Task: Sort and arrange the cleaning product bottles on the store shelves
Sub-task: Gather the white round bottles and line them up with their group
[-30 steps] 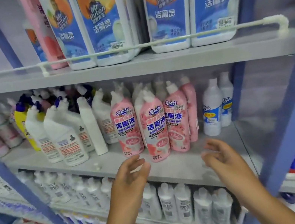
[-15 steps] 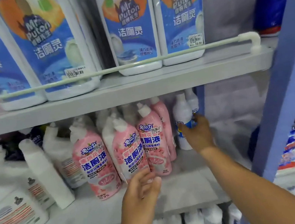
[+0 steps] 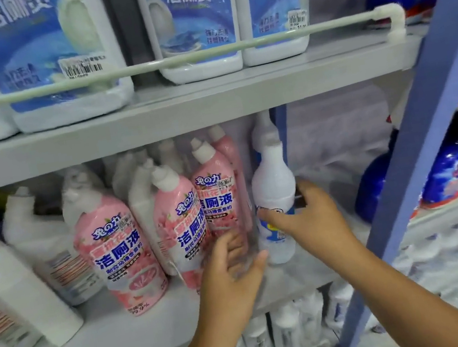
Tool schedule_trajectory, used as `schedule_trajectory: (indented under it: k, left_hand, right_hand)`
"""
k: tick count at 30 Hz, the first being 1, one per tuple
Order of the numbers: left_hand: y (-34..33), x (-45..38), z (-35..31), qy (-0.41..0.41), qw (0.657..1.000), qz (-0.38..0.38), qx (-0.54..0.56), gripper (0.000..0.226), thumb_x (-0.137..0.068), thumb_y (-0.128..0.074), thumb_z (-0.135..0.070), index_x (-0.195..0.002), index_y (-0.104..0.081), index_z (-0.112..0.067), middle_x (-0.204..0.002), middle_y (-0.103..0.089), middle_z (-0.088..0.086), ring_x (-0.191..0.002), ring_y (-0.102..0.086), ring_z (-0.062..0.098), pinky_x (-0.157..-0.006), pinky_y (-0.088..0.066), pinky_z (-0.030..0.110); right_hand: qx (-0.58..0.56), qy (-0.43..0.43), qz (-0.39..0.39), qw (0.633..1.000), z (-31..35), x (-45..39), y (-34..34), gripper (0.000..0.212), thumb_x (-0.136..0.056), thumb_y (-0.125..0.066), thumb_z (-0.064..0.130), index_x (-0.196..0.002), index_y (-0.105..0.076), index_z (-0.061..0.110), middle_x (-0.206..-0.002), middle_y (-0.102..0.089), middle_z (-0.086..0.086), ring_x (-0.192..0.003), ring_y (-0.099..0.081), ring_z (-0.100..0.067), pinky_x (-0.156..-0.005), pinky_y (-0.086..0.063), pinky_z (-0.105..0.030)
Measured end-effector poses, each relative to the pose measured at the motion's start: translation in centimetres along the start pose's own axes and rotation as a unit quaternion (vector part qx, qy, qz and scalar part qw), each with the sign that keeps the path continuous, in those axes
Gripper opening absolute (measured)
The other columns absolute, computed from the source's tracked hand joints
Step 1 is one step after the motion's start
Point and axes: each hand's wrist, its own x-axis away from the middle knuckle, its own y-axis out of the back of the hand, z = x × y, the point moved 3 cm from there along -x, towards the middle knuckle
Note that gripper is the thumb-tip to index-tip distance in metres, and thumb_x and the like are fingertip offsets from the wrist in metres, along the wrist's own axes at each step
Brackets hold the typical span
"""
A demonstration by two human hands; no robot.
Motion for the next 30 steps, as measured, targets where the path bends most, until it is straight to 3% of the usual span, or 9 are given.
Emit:
schedule_trajectory:
  k: [4,6,8,13,17,19,22,27,30]
  left_hand:
    - [-1.3,1.2,-0.7,-0.052,0.996,0.029,-0.072,0.074,-0.064,-0.081,-0.049,-0.13,-0.049,-0.047,-0.122,-0.068,-0.023,-0.11,-0.065,-0.004,-0.089,-0.054,0.026]
    - [-1.2,1.9,-1.5,-0.076,0.993,-0.012,-0.092,0.066,-0.059,-0.064,-0.057,-0.123,-0.045,-0.057,-0.114,-0.066,-0.029,-0.101,-0.065,-0.007,-0.077,-0.051,0.017]
    - [-0.9,2.1,-1.8,-0.104,0.988,-0.047,-0.108,0.06,-0.061,-0.053,-0.06,-0.121,-0.05,-0.052,-0.112,-0.063,-0.026,-0.103,-0.063,0.001,-0.075,-0.047,0.016]
    - [0.2,1.5,-0.3,-0.091,0.993,-0.067,-0.035,0.069,-0.064,-0.085,-0.05,-0.127,-0.057,-0.043,-0.124,-0.063,-0.021,-0.115,-0.065,0.006,-0.085,-0.054,0.027]
    - [0.8,1.3,0.4,-0.062,0.995,-0.069,0.021,0.076,-0.066,-0.093,-0.01,-0.123,-0.053,-0.042,-0.118,-0.07,-0.025,-0.101,-0.069,-0.006,-0.08,-0.055,0.012]
    - [1.1,1.5,0.6,-0.061,0.995,-0.07,0.022,0.072,-0.068,-0.09,-0.002,-0.117,-0.055,-0.041,-0.113,-0.072,-0.026,-0.099,-0.069,-0.008,-0.078,-0.05,0.005]
    - [1.9,2.0,0.8,-0.073,0.994,-0.079,0.007,0.076,-0.068,-0.089,0.0,-0.121,-0.056,-0.044,-0.113,-0.069,-0.032,-0.101,-0.068,-0.01,-0.08,-0.048,0.003]
    - [3.1,2.5,2.1,-0.072,0.993,-0.096,0.005,0.077,-0.069,-0.09,-0.001,-0.124,-0.058,-0.043,-0.113,-0.071,-0.03,-0.102,-0.069,-0.006,-0.083,-0.052,0.007]
    - [3.3,2.4,2.3,-0.075,0.993,-0.09,-0.014,0.077,-0.067,-0.093,-0.01,-0.125,-0.055,-0.045,-0.113,-0.069,-0.034,-0.102,-0.068,-0.008,-0.086,-0.053,0.011]
  right_hand:
    - [0.028,0.0,0.018,0.999,1.0,4.0,-1.2,0.047,-0.068,-0.091,0.037,-0.105,-0.061,0.036,-0.101,-0.069,0.019,-0.094,-0.062,0.009,-0.073,-0.05,-0.01]
    - [0.037,-0.008,0.026,0.999,0.7,5.4,-2.4,0.057,-0.064,-0.09,0.046,-0.111,-0.058,0.037,-0.108,-0.065,0.019,-0.099,-0.06,0.008,-0.079,-0.053,-0.015]
    - [0.05,-0.016,0.024,0.998,0.2,6.1,-3.3,0.064,-0.061,-0.088,0.055,-0.112,-0.053,0.04,-0.112,-0.06,0.021,-0.103,-0.056,0.009,-0.082,-0.052,-0.017]
    - [-0.005,-0.026,0.11,0.994,0.6,4.8,-2.3,0.057,-0.061,-0.09,0.048,-0.108,-0.06,0.039,-0.106,-0.068,0.018,-0.099,-0.063,0.005,-0.082,-0.053,-0.016]
    - [0.004,-0.063,0.004,0.998,-0.8,-1.4,-0.3,0.038,-0.085,-0.077,0.042,-0.113,-0.061,0.023,-0.097,-0.067,0.013,-0.08,-0.063,0.004,-0.064,-0.043,-0.003]
    - [0.031,-0.098,-0.06,0.993,-2.7,-5.5,-0.1,0.037,-0.09,-0.073,0.041,-0.116,-0.059,0.019,-0.099,-0.065,0.009,-0.082,-0.063,-0.004,-0.062,-0.042,-0.008]
    - [0.05,-0.093,-0.111,0.988,-5.3,-10.9,-1.1,0.045,-0.09,-0.074,0.035,-0.121,-0.058,0.007,-0.108,-0.06,-0.002,-0.096,-0.061,-0.02,-0.077,-0.042,-0.024]
    - [0.058,-0.074,-0.126,0.988,-8.3,-16.5,-4.0,0.045,-0.076,-0.082,0.019,-0.107,-0.053,0.004,-0.108,-0.065,-0.018,-0.092,-0.067,-0.031,-0.076,-0.057,-0.035]
    - [0.056,-0.07,-0.132,0.987,-8.4,-17.9,-4.6,0.054,-0.068,-0.087,0.026,-0.106,-0.053,0.009,-0.104,-0.063,-0.013,-0.089,-0.066,-0.03,-0.071,-0.053,-0.032]
